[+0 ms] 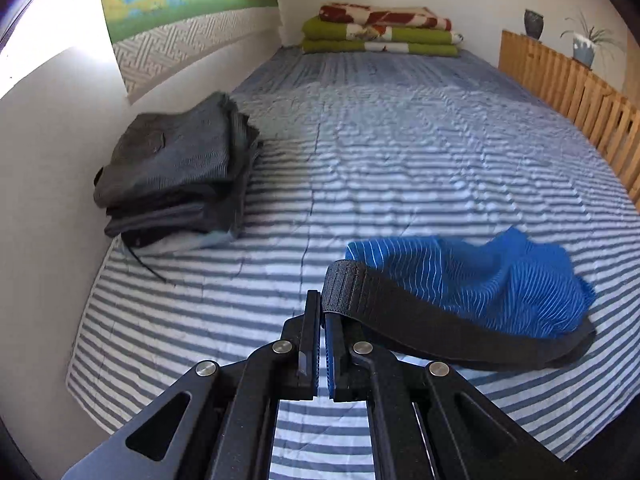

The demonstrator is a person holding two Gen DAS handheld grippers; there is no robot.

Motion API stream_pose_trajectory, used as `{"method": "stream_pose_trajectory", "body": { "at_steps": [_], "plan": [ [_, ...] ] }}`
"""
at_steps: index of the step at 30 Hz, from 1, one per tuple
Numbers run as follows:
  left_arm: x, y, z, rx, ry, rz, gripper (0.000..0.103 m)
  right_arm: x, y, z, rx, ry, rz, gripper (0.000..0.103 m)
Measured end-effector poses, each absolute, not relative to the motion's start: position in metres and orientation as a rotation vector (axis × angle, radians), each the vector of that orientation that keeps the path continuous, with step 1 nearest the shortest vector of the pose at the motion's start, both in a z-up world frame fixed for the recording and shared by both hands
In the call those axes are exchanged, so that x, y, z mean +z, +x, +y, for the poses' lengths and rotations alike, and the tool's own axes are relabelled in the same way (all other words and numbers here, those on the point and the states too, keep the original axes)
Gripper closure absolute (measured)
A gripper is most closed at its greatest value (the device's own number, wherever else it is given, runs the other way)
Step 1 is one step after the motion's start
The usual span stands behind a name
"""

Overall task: Fold small clothes
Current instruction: 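Stretch the waistband between both tools and lay the shorts flat on the quilt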

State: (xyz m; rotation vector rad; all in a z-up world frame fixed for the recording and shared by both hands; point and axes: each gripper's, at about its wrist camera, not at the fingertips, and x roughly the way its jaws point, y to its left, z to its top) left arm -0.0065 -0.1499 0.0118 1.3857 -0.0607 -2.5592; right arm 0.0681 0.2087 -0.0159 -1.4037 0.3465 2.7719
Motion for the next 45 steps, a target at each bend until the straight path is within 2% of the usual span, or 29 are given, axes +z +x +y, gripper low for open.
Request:
{"method": "stream_pose_trajectory", "body": {
  "at_steps": [4,6,7,8,9,10,15,16,17,19,21,25,27,29,30,33,35,40,45],
  "plan": [
    [-0.036,0.006,-0.169,-2.489,1.484,-0.070,0.096,-0.054,0.061,0.192,2.753,-1.494,0.398,0.090],
    [-0.048,0.012,-0.175,-2.472,1.507,-0.059,0.079,-0.067,0.057,0.184,2.760,-1.506,0.394,0.087],
    [-0.057,0.012,-0.175,-2.470,1.505,-0.070,0.074,-0.071,0.056,0.182,2.770,-1.506,0.399,0.082],
    [-0.061,0.019,-0.173,-2.473,1.499,-0.087,0.062,-0.075,0.055,0.179,2.780,-1.507,0.406,0.079],
    [-0.063,0.024,-0.172,-2.482,1.492,-0.100,0.056,-0.078,0.053,0.177,2.786,-1.511,0.411,0.070],
    [-0.066,0.028,-0.170,-2.491,1.486,-0.109,0.056,-0.081,0.052,0.174,2.785,-1.517,0.409,0.065],
    [-0.058,0.042,-0.140,-2.604,1.487,-0.184,0.055,-0.097,0.043,0.167,2.779,-1.557,0.370,0.065],
    [-0.056,0.040,-0.131,-2.647,1.501,-0.194,0.054,-0.101,0.041,0.166,2.772,-1.569,0.375,0.065],
    [-0.057,0.037,-0.117,-2.680,1.516,-0.235,0.048,-0.105,0.038,0.164,2.766,-1.581,0.382,0.065],
    [-0.067,0.027,-0.091,-2.682,1.534,-0.373,0.042,-0.112,0.032,0.160,2.756,-1.598,0.394,0.065],
    [-0.083,0.012,-0.079,-2.650,1.575,-0.421,0.042,-0.117,0.026,0.155,2.748,-1.611,0.390,0.065],
    [-0.106,-0.016,-0.077,-2.630,1.652,-0.298,0.043,-0.120,0.018,0.147,2.753,-1.606,0.376,0.065],
    [-0.113,-0.023,-0.078,-2.649,1.699,-0.219,0.073,-0.119,0.018,0.146,2.762,-1.605,0.400,0.065],
    [-0.112,-0.026,-0.081,-2.652,1.690,-0.167,0.090,-0.119,0.017,0.145,2.762,-1.601,0.395,0.065],
    [-0.108,-0.026,-0.084,-2.659,1.704,-0.104,0.092,-0.118,0.017,0.145,2.761,-1.597,0.385,0.065],
    [-0.088,-0.023,-0.104,-2.705,1.682,0.152,0.093,-0.115,0.017,0.144,2.773,-1.580,0.354,0.065],
    [-0.070,-0.017,-0.117,-2.740,1.638,0.258,0.093,-0.112,0.017,0.144,2.785,-1.564,0.348,0.065],
    [-0.032,-0.010,-0.145,-2.765,1.517,0.288,0.093,-0.110,0.013,0.134,2.798,-1.563,0.268,0.065],
    [-0.027,-0.008,-0.172,-2.726,1.504,0.385,0.093,-0.117,0.001,0.117,2.790,-1.590,0.210,0.064]
  ]
}}
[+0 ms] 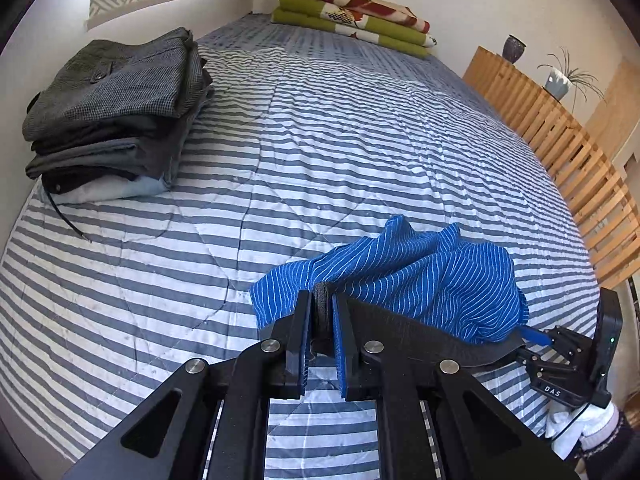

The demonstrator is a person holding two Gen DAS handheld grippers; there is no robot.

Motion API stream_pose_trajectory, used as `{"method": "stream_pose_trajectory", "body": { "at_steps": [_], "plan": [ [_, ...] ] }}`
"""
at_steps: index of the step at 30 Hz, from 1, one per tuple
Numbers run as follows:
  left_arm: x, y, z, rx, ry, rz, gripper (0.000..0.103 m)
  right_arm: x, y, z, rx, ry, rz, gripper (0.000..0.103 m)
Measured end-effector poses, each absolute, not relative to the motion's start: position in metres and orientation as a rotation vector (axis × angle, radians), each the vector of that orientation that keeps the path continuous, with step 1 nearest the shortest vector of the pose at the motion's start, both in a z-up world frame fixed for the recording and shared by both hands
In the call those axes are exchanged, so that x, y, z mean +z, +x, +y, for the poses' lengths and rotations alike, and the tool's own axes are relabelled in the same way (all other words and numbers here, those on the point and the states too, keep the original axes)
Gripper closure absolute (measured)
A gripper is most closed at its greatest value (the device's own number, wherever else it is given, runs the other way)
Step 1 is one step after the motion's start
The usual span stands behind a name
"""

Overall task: Fold small clothes
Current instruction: 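Stretch the waistband between both tools and lay the shorts flat on the quilt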

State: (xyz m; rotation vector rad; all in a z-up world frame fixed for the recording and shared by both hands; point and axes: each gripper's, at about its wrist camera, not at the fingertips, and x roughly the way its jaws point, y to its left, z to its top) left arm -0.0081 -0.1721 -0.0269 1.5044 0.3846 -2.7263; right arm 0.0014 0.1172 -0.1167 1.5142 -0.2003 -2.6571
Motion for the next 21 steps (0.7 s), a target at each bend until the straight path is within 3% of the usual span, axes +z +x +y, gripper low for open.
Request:
{"method": "stream_pose_trajectory", "body": {
  "at_steps": [2,3,4,9,14,17,21],
  "plan": [
    [-0.029,-0.006,-0.177,-2.714,1.518,0.369,0.093,-0.116,-0.003,0.106,-2.671,1.498,-0.141,0.072],
    [-0.027,-0.004,-0.179,-2.714,1.518,0.370,0.093,-0.116,-0.005,0.101,-2.655,1.500,-0.119,0.097],
    [-0.024,-0.001,-0.180,-2.721,1.516,0.369,0.093,-0.113,-0.007,0.099,-2.633,1.511,-0.114,0.101],
    [0.006,0.015,-0.169,-2.841,1.517,0.409,0.092,-0.038,0.012,0.117,-2.731,1.337,-0.108,0.101],
    [0.008,0.018,-0.125,-2.934,1.648,0.396,0.092,0.049,0.049,0.140,-2.904,1.169,0.038,0.101],
    [-0.009,0.019,-0.110,-2.915,1.716,0.407,0.092,0.045,0.052,0.145,-2.957,1.240,0.156,0.101],
    [-0.055,0.032,-0.098,-2.817,1.883,0.444,0.092,-0.006,0.058,0.152,-2.894,1.448,0.212,0.101]
  ]
}}
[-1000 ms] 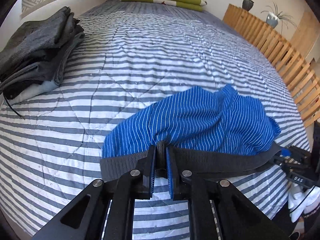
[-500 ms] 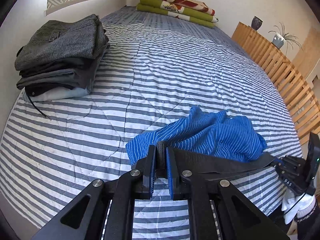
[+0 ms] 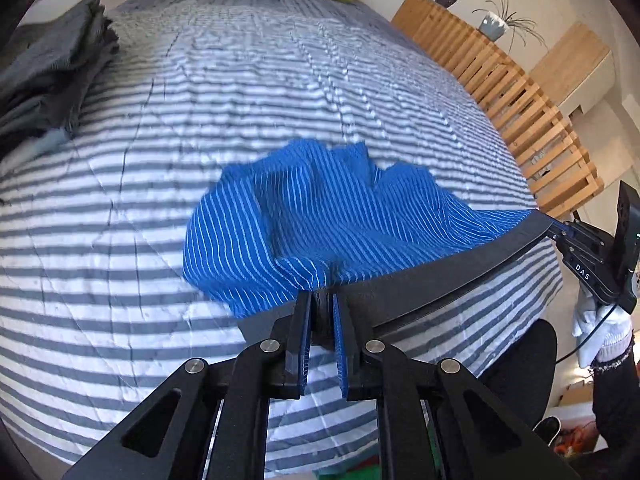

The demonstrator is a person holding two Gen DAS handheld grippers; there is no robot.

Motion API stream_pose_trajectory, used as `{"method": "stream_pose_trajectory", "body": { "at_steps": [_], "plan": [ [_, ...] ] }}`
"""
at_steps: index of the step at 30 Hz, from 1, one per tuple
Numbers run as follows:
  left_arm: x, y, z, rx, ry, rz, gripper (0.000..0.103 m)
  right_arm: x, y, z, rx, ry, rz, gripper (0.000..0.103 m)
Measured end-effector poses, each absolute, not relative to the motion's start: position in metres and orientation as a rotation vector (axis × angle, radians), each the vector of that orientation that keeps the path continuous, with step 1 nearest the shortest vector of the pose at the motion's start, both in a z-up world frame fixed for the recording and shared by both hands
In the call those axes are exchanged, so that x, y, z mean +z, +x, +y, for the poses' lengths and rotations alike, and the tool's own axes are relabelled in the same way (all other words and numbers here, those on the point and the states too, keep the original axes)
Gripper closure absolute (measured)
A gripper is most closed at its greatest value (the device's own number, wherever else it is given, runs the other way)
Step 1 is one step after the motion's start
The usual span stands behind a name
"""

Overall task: Fold small clothes
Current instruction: 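Stretch the waistband between both tools and lay the shorts flat on the quilt, then lift the waistband with both tools and shake the shorts out flat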

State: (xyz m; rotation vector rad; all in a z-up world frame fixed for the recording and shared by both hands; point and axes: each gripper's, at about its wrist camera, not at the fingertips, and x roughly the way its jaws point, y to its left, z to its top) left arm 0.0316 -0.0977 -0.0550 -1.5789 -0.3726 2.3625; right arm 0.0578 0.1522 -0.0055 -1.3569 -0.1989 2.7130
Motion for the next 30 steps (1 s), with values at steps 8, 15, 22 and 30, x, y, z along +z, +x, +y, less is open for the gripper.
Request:
{"method": "stream_pose_trajectory", "body": {
  "at_steps": [8,15,22,30],
  "plan": [
    [-0.092,0.071,-0.136,2.452,-1.701,-0.431,0.102,-0.061,0.090,0.181,2.624,-1.489,-0.079,0.101],
    [-0.076,0.078,-0.084,2.504,-1.591,-0.023,0.063,-0.067,0.086,0.174,2.641,-1.517,-0.055,0.101],
    [-0.087,0.082,-0.001,2.459,-1.458,0.586,0.048,-0.065,0.080,0.171,2.643,-1.531,-0.032,0.101],
    [-0.095,0.061,0.009,2.461,-1.460,0.645,0.049,-0.061,0.075,0.180,2.636,-1.532,0.018,0.101]
  ]
}}
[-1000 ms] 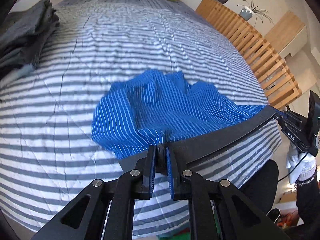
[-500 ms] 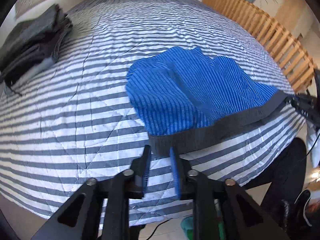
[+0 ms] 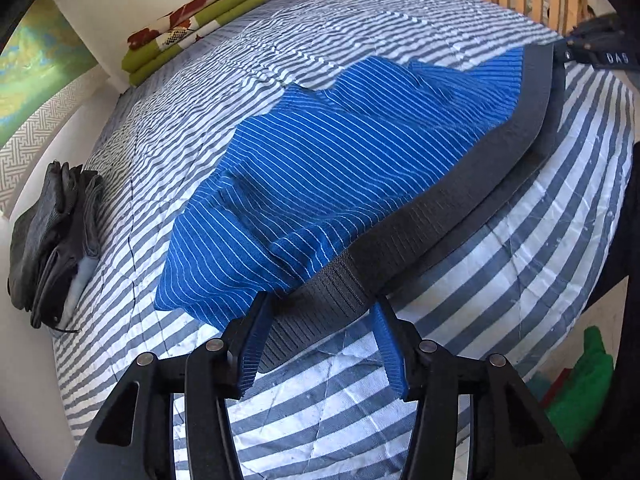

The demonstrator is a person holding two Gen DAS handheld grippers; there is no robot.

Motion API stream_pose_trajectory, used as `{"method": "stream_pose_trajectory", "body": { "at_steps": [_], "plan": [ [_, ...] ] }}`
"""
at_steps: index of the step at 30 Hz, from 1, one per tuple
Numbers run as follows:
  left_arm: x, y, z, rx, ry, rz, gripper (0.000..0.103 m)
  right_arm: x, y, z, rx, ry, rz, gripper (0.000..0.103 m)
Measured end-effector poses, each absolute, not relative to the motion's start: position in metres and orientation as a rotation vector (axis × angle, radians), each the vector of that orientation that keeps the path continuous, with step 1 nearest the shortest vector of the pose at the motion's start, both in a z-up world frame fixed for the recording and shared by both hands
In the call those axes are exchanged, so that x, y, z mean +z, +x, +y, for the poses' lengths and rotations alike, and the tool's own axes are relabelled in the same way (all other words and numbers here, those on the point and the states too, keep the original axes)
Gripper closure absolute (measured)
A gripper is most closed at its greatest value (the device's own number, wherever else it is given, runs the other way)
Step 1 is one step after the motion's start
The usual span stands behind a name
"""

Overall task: Fold small clothes
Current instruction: 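Lift the waistband with both tools and shake the shorts out flat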

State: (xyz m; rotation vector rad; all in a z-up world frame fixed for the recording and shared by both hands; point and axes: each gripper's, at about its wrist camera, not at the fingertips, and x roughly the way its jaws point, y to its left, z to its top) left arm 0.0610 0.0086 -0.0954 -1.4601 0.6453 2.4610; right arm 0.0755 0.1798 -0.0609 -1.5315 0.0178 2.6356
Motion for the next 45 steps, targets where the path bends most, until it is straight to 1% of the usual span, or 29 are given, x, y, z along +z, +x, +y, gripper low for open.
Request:
{"method": "stream_pose_trajectory", "body": {
  "at_steps": [4,8,10,13,14,15,16,17,18,20,21,23,24,25,27,28,30,32,33,34,35,36,38,39,41,42,43,45],
  "plan": [
    [-0.078,0.050,0.000,2.504,-1.420,0.588,0.050,-0.062,0.074,0.180,2.633,-1.538,0.006,0.101],
    [-0.070,0.042,-0.008,2.529,-1.421,0.630,0.050,-0.064,0.071,0.181,2.629,-1.539,0.007,0.101],
    [-0.072,0.039,-0.008,2.520,-1.429,0.658,0.052,-0.065,0.069,0.180,2.632,-1.540,0.011,0.101],
    [-0.081,0.039,-0.003,2.479,-1.452,0.682,0.059,-0.064,0.069,0.178,2.635,-1.538,-0.001,0.101],
    [-0.086,0.038,0.000,2.459,-1.462,0.680,0.071,-0.064,0.069,0.177,2.638,-1.539,-0.003,0.101],
    [-0.091,0.038,0.002,2.445,-1.476,0.689,0.091,-0.064,0.069,0.176,2.639,-1.538,-0.001,0.101],
    [-0.096,0.037,0.003,2.450,-1.489,0.695,0.099,-0.064,0.069,0.177,2.640,-1.536,0.008,0.101],
    [-0.095,0.035,0.001,2.469,-1.491,0.666,0.099,-0.064,0.069,0.177,2.639,-1.535,0.019,0.101],
    [-0.090,0.033,-0.004,2.499,-1.484,0.591,0.099,-0.065,0.070,0.178,2.636,-1.533,0.027,0.101],
    [-0.072,0.029,-0.024,2.570,-1.471,0.395,0.099,-0.066,0.072,0.177,2.637,-1.525,0.023,0.100],
    [-0.062,0.027,-0.038,2.609,-1.463,0.296,0.099,-0.068,0.074,0.176,2.637,-1.527,0.017,0.097],
    [-0.044,0.028,-0.068,2.685,-1.454,0.133,0.099,-0.073,0.077,0.173,2.634,-1.532,0.018,0.084],
    [-0.038,0.031,-0.080,2.712,-1.447,0.085,0.099,-0.077,0.078,0.172,2.630,-1.538,0.028,0.072],
    [-0.034,0.033,-0.089,2.728,-1.451,0.086,0.099,-0.081,0.079,0.169,2.632,-1.545,0.042,0.068],
    [-0.033,0.039,-0.101,2.764,-1.473,0.144,0.099,-0.091,0.078,0.161,2.637,-1.577,0.053,0.068],
    [-0.032,0.042,-0.107,2.781,-1.478,0.143,0.099,-0.097,0.077,0.155,2.641,-1.589,0.049,0.068],
    [-0.031,0.048,-0.127,2.795,-1.489,0.049,0.099,-0.105,0.075,0.141,2.641,-1.598,-0.001,0.068],
    [-0.037,0.053,-0.138,2.784,-1.519,0.022,0.099,-0.109,0.074,0.133,2.639,-1.595,-0.030,0.069],
    [-0.043,0.054,-0.139,2.774,-1.544,0.040,0.099,-0.110,0.073,0.133,2.643,-1.594,-0.011,0.074],
    [-0.048,0.053,-0.139,2.763,-1.564,0.068,0.099,-0.110,0.072,0.133,2.641,-1.598,0.007,0.083],
    [-0.052,0.054,-0.140,2.766,-1.570,0.073,0.099,-0.109,0.070,0.134,2.639,-1.601,0.019,0.085],
    [-0.056,0.055,-0.145,2.762,-1.571,-0.004,0.099,-0.108,0.068,0.135,2.639,-1.598,0.024,0.087],
    [-0.065,0.051,-0.162,2.729,-1.586,-0.257,0.099,-0.107,0.064,0.134,2.641,-1.586,-0.013,0.087],
    [-0.069,0.051,-0.168,2.733,-1.600,-0.307,0.099,-0.108,0.062,0.131,2.635,-1.584,-0.058,0.087],
    [-0.067,0.048,-0.170,2.736,-1.622,-0.303,0.099,-0.114,0.059,0.126,2.611,-1.620,-0.129,0.087],
    [-0.060,0.044,-0.169,2.731,-1.608,-0.296,0.099,-0.114,0.058,0.124,2.610,-1.638,-0.165,0.092],
    [-0.047,0.038,-0.168,2.739,-1.581,-0.273,0.099,-0.108,0.057,0.123,2.630,-1.638,-0.197,0.100],
    [-0.011,0.020,-0.162,2.767,-1.516,-0.217,0.099,-0.079,0.050,0.129,2.645,-1.570,-0.244,0.100]
  ]
}}
